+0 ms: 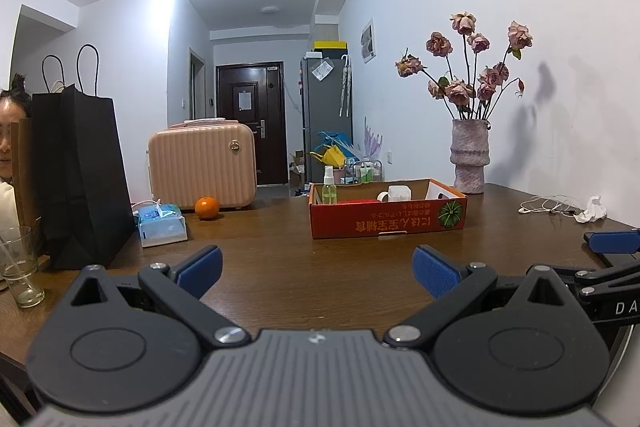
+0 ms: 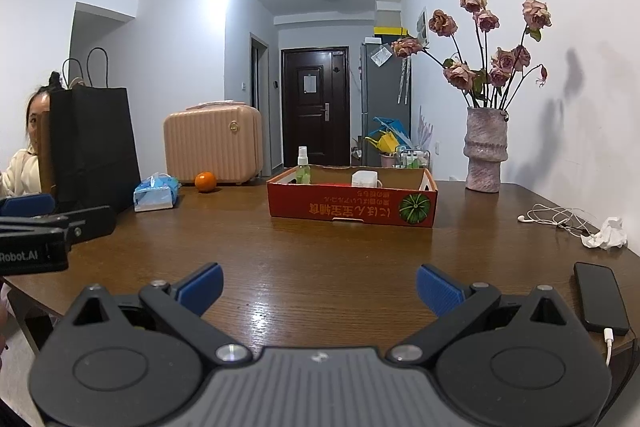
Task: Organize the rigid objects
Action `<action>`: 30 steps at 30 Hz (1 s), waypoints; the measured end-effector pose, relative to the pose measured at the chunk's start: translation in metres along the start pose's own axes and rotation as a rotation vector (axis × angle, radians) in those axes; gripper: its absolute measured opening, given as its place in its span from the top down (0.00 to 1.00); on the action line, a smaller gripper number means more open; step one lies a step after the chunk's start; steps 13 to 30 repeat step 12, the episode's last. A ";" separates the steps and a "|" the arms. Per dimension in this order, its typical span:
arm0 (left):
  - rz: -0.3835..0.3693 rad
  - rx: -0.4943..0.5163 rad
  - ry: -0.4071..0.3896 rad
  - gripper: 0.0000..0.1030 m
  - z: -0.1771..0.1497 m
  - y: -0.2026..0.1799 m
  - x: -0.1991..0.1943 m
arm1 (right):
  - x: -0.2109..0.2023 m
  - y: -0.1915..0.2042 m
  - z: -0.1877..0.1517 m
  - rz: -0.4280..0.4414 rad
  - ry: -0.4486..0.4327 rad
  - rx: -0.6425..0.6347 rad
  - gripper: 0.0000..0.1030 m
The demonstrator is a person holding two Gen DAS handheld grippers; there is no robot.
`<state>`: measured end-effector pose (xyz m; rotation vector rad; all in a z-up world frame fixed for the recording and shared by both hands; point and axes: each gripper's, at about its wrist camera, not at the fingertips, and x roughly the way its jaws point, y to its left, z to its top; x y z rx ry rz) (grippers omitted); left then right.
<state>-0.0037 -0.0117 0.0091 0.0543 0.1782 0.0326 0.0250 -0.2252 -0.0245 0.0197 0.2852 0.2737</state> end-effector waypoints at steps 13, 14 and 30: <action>-0.005 -0.005 -0.001 0.00 0.000 0.000 0.000 | -0.001 0.001 -0.001 0.002 0.000 0.001 0.00; -0.005 -0.005 -0.001 0.00 0.000 0.000 0.000 | -0.001 0.001 -0.001 0.002 0.000 0.001 0.00; -0.005 -0.005 -0.001 0.00 0.000 0.000 0.000 | -0.001 0.001 -0.001 0.002 0.000 0.001 0.00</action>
